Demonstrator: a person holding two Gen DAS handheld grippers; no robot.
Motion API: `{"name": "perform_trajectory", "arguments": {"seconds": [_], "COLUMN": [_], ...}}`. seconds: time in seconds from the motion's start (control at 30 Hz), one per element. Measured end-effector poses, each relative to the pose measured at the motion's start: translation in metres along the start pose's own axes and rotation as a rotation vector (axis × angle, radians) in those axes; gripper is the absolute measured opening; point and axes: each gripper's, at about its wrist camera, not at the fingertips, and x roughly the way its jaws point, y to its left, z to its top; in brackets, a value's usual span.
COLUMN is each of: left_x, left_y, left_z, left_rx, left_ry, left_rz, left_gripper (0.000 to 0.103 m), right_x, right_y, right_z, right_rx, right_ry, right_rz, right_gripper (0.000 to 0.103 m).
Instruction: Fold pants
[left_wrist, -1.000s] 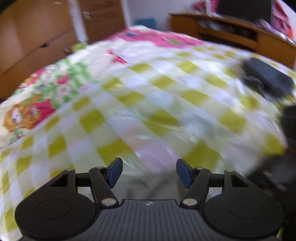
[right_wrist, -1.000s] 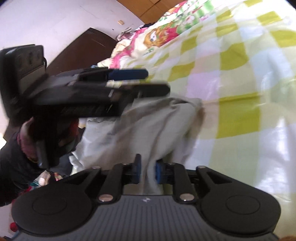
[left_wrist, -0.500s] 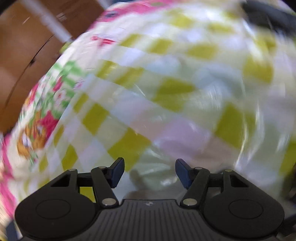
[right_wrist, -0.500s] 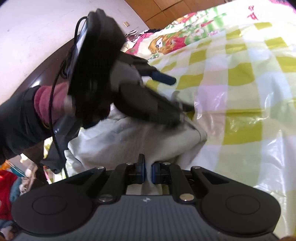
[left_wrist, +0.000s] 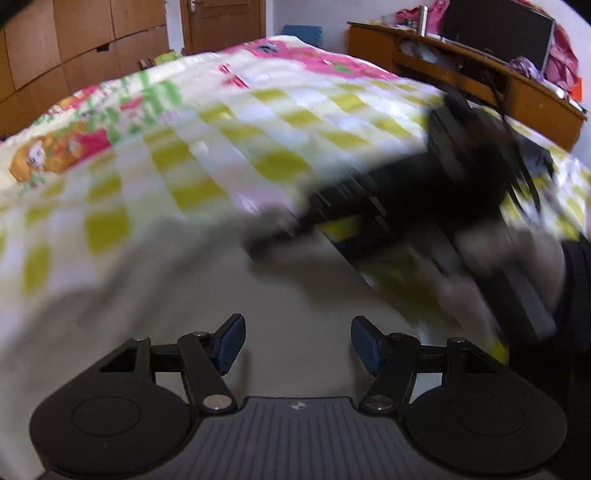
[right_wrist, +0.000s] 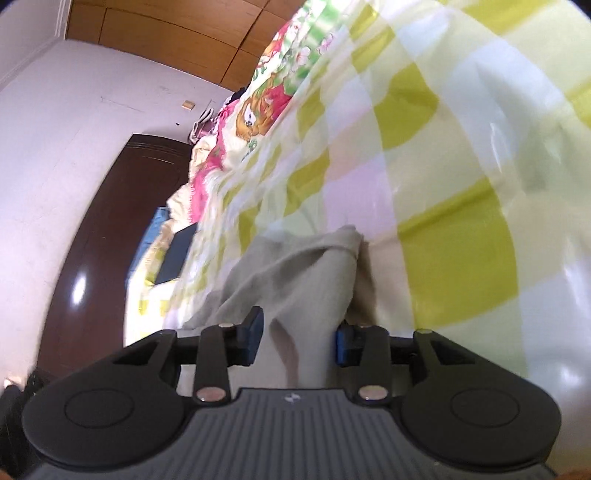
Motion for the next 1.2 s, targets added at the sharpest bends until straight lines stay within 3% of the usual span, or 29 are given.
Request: {"name": "perform_trajectory", "arguments": {"seconds": [0.07, 0.13, 0.2, 0.33, 0.4, 0.47, 0.53, 0.67, 0.73, 0.8, 0.93, 1.13, 1.2], "left_x": [0.018, 0.029, 0.031, 0.029, 0.028, 0.026, 0.025, 0.026, 0.024, 0.024, 0.024, 0.027, 0.027], "left_y": [-0.015, -0.021, -0.019, -0.015, -0.015, -0.015, -0.013, -0.012, -0.012, -0.012, -0.013, -0.011, -0.01], "left_z": [-0.013, -0.018, -0.019, -0.022, -0.023, -0.025, -0.025, -0.026, -0.028, -0.028, -0.026, -0.023, -0.024], "left_rx": [0.03, 0.056, 0.052, 0.051, 0.054, 0.055, 0.04, 0.041, 0.039, 0.036, 0.036, 0.031, 0.025], "left_ry": [0.016, 0.001, -0.003, -0.012, -0.019, -0.03, -0.032, -0.041, -0.044, -0.041, -0.03, -0.027, -0.03], "left_rz": [-0.002, 0.025, 0.014, -0.003, 0.002, 0.005, 0.001, 0.003, -0.002, -0.004, -0.003, -0.003, -0.005], "left_gripper": [0.076, 0.077, 0.078, 0.078, 0.078, 0.079, 0.079, 0.08, 0.081, 0.081, 0.081, 0.081, 0.081], "right_x": [0.002, 0.006, 0.004, 0.014, 0.016, 0.009, -0.006, -0.034, -0.032, -0.023, -0.001, -0.002, -0.015], "right_y": [0.003, 0.003, 0.002, 0.005, 0.005, 0.005, 0.007, 0.015, 0.012, 0.008, 0.001, 0.01, 0.012], "right_z": [0.003, 0.01, 0.018, 0.039, 0.052, 0.065, 0.068, 0.03, 0.009, 0.0, 0.023, 0.069, 0.064], "right_rx": [-0.017, -0.011, -0.014, -0.054, -0.046, -0.019, -0.033, -0.145, -0.139, -0.15, -0.09, -0.086, -0.102], "right_ry": [-0.014, -0.021, -0.05, -0.074, -0.1, -0.15, -0.137, -0.024, 0.036, 0.041, -0.008, -0.116, -0.083], "right_rz": [-0.021, -0.042, -0.062, -0.104, -0.105, -0.077, -0.035, -0.148, -0.154, -0.157, -0.091, -0.096, -0.08], "right_gripper": [0.035, 0.024, 0.023, 0.005, 0.003, 0.004, 0.009, 0.009, 0.009, 0.009, 0.002, 0.003, 0.007]}}
